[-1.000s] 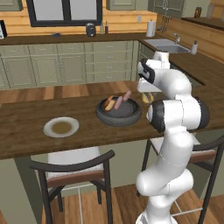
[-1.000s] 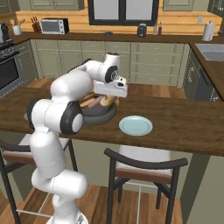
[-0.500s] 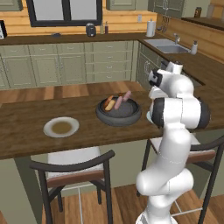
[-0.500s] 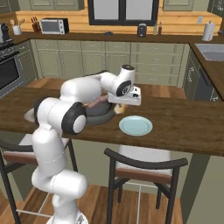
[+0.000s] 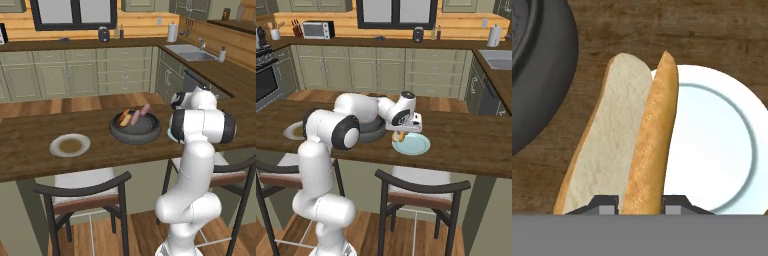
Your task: Place one bun and one sausage from the bowl on each plate.
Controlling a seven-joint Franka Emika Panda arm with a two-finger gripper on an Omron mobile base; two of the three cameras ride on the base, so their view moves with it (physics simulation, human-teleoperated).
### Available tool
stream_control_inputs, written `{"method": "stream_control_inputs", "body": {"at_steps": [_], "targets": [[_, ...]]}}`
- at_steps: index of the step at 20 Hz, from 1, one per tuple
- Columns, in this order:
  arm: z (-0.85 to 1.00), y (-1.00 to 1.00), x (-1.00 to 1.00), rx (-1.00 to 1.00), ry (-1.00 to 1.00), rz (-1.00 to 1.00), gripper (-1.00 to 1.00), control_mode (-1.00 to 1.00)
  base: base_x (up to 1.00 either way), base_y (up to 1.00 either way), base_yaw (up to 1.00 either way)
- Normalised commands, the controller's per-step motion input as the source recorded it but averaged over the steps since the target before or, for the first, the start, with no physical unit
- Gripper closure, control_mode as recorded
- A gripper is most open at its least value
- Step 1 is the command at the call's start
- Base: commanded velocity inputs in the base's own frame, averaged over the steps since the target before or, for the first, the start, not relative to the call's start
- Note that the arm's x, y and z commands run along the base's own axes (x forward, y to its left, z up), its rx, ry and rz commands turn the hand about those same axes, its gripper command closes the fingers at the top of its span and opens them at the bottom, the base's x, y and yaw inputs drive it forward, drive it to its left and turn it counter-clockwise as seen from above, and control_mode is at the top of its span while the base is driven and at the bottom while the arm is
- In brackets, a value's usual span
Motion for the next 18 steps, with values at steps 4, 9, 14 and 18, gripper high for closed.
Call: {"method": "stream_control_inputs", "body": {"at_steps": [4, 9, 14, 18], "targets": [[-0.32, -0.02, 0.01, 0.00, 0.00, 0.00, 1.00, -1.00, 0.00, 0.00, 0.00], [0.00, -0.03, 0.13, 0.00, 0.00, 0.00, 1.00, -1.00, 0.00, 0.00, 0.00], [-0.10, -0.08, 0.20, 0.00, 0.00, 0.00, 1.00, -1.00, 0.00, 0.00, 0.00], [-0.29, -0.02, 0.01, 0.00, 0.00, 0.00, -1.00, -1.00, 0.00, 0.00, 0.00]]}}
